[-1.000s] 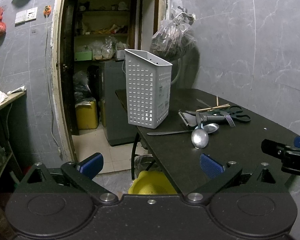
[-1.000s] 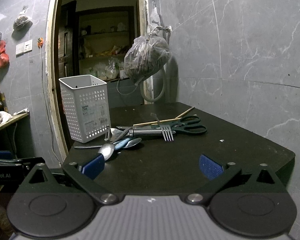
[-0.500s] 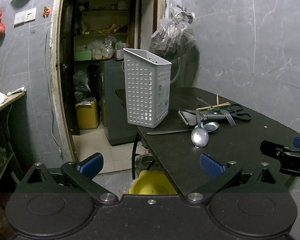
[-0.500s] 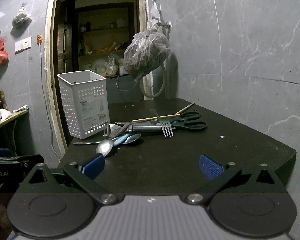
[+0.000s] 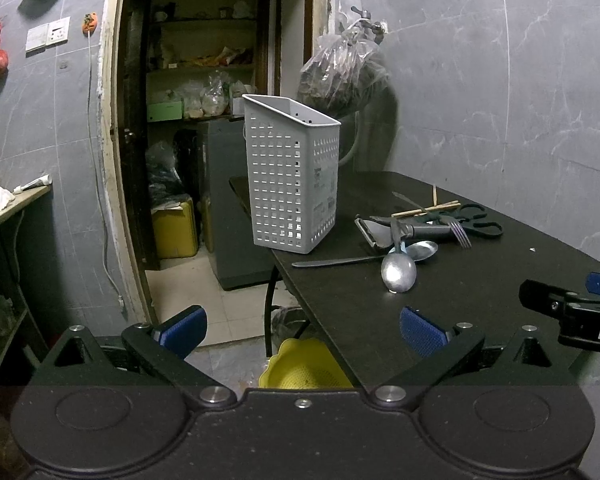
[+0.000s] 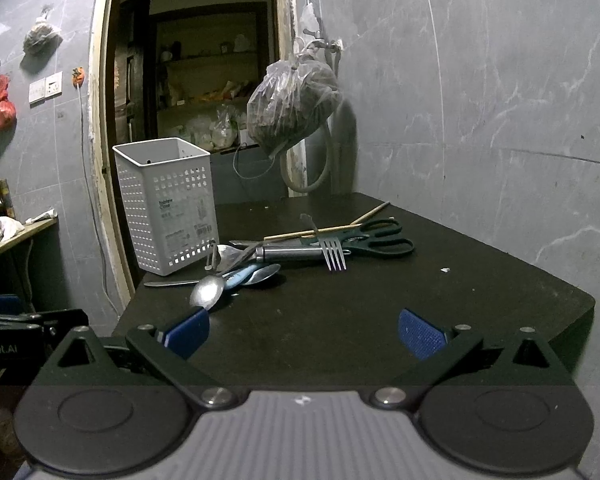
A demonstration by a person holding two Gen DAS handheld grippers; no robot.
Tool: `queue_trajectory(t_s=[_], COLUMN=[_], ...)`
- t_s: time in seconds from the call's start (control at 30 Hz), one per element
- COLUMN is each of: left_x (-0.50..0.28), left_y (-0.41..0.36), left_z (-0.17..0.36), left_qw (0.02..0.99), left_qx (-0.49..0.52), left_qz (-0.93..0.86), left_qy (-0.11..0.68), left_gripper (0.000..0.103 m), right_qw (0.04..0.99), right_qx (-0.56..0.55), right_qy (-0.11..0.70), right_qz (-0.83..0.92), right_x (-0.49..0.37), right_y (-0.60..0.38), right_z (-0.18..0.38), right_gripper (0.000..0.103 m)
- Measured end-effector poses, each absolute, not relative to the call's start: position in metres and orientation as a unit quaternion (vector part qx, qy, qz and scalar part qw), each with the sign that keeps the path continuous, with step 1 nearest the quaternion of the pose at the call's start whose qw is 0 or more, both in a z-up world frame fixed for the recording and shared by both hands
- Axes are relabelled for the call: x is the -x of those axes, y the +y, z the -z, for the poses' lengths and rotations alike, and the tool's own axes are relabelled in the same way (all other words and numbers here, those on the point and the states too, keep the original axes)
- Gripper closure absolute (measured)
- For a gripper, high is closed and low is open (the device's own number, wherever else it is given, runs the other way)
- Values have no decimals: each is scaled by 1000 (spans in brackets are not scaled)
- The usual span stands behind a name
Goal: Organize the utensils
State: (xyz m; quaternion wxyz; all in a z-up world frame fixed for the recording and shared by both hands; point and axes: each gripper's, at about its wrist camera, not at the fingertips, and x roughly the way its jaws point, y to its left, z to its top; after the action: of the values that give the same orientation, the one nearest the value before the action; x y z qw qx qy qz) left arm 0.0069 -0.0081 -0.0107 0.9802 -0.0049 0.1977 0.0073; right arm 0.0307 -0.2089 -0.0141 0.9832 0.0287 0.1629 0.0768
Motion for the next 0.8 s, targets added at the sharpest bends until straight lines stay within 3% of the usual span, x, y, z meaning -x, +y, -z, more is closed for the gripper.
queue_trajectory(t_s=[0.8], left_x=[-12], left_y=[-8], left_z=[12], left_qw=[978], left_qx=[2], left_qz=[-11], left_qy=[207], left_gripper=[1], right_qw=[982], right_qx=[-29], right_qy=[167], right_qz=[-77], right_x=[-33], right_y=[-210], right_z=[14], right_gripper=[0])
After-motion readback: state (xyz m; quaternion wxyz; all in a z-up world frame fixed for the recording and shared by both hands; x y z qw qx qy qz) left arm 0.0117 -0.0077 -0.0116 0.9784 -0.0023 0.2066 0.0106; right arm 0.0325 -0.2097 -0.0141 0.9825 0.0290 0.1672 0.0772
